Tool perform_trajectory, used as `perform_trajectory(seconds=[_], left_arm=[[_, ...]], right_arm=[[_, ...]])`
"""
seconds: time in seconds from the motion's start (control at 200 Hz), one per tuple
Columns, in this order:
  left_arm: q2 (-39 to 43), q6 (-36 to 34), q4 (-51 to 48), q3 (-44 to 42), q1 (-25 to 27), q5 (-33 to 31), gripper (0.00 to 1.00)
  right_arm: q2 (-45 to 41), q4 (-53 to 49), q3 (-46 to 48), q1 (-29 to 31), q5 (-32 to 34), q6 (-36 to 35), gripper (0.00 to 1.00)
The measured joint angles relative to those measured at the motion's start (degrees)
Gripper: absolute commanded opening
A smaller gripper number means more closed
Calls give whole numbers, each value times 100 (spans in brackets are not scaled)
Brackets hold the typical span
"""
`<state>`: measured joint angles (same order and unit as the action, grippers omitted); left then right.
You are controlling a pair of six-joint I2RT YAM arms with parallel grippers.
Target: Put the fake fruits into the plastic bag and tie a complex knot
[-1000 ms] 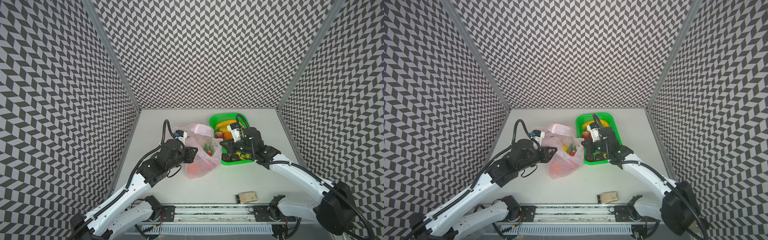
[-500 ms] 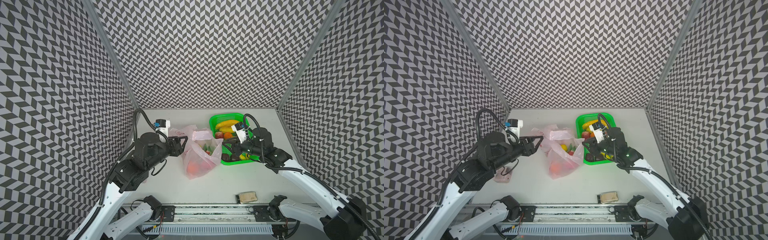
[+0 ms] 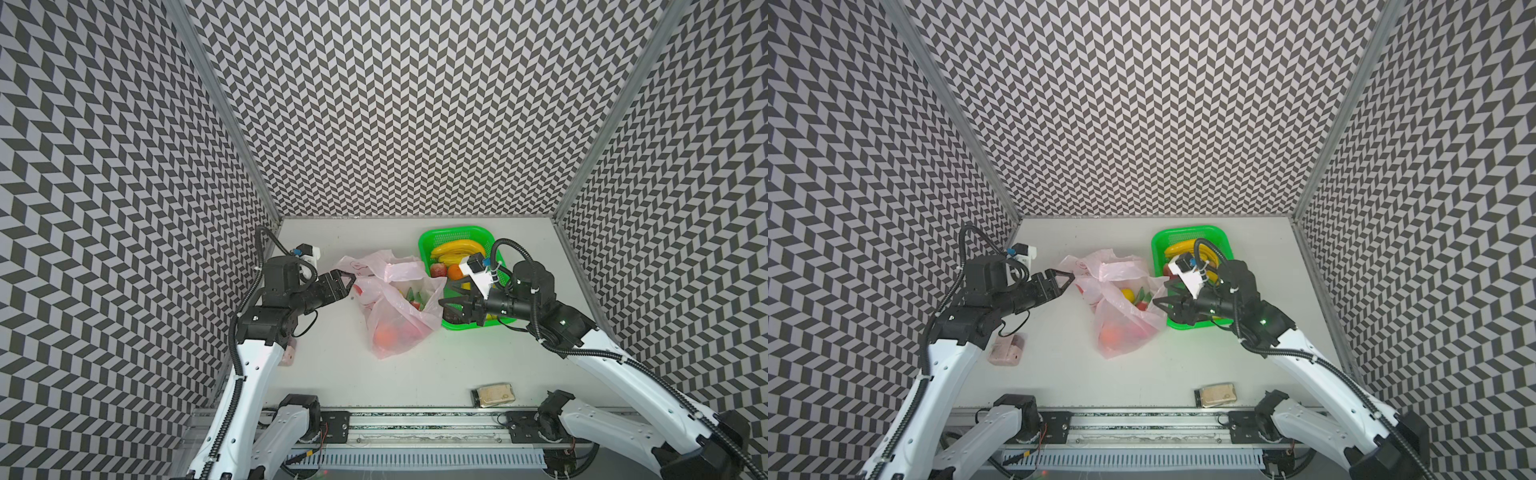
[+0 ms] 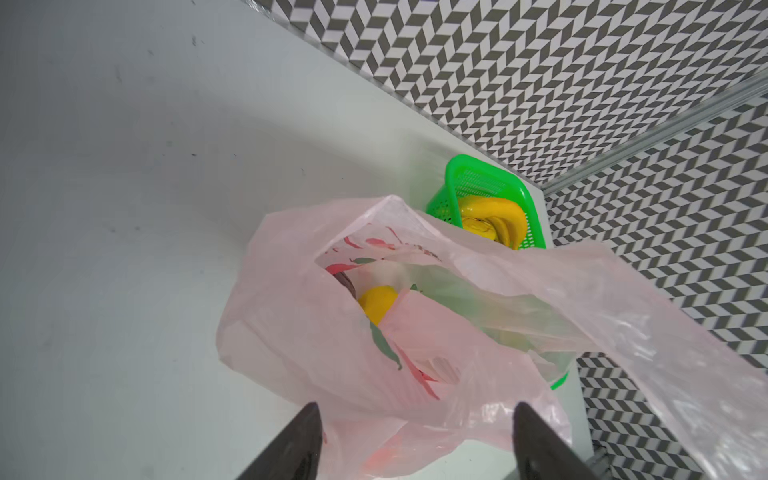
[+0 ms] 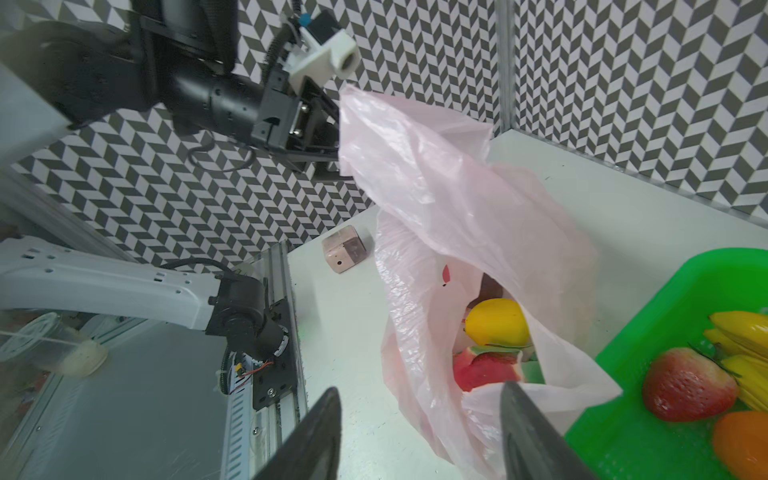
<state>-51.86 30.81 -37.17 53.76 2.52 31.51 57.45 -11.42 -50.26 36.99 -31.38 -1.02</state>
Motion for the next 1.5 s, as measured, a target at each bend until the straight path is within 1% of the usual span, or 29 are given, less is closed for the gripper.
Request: perform_trajectory(seconds=[0.045,0.1,0.11,0.135,0.15,0.325,0.511,0.671,0.751,0.781,0.861,0.916,0.991,1.041,1.112,1.202,1.242,1.287,1.362,1.417,1.472,1.502], left_arm=[[11,133,179,-201,-50,313,81],[17,240,323,-372,-57,581,87],[20,280,345,-398,-57,625,89],[22,326,409,-446,-57,719,98],[24,334,433,-463,-57,765,99],[85,636,857,-544,-57,1060,100],[98,833,1233,-627,-9,1032,100],[144,1010,1657,-901,227,949,100],[177,1099,1864,-1071,365,944,92],[177,1130,1926,-1119,413,935,87],[162,1226,1996,-1152,538,868,72],[151,1207,2063,-1152,592,813,64],[103,1241,2138,-1152,636,765,62],[42,1241,2170,-1152,651,723,61],[-39,1235,2186,-1152,686,664,58],[-127,1209,2194,-1152,693,581,46],[-146,1187,2201,-1152,699,551,40],[-164,1167,2216,-1152,710,516,36],[-173,1180,2218,-1152,721,468,18],[-175,1091,2232,-1150,721,435,8],[-177,1093,2249,-1145,721,411,0],[-177,1062,2258,-1145,721,396,0]], right_arm=[[39,26,-24,129,155,-101,85],[131,76,-98,201,321,-254,91],[155,94,-118,203,352,-291,91],[216,133,-173,205,437,-378,93],[245,155,-201,205,470,-398,94],[885,332,-916,210,743,-1073,100],[1410,468,-1541,293,750,-1801,99],[1873,527,-1860,518,719,-2264,99],[2116,520,-2020,649,704,-2468,100],[2186,509,-2068,684,699,-2531,100],[2371,466,-2197,767,697,-2688,97],[2476,409,-2291,802,695,-2750,96],[2557,376,-2374,824,693,-2817,93],[2570,374,-2385,826,695,-2837,90],[2579,361,-2404,826,715,-2855,83],[2605,302,-2470,826,758,-2865,73],[2618,271,-2505,826,772,-2841,64],[2636,243,-2542,826,791,-2824,55],[2656,243,-2588,826,802,-2824,37],[2664,236,-2608,826,802,-2765,24],[2664,243,-2610,824,787,-2702,11],[2664,247,-2610,826,780,-2693,4]])
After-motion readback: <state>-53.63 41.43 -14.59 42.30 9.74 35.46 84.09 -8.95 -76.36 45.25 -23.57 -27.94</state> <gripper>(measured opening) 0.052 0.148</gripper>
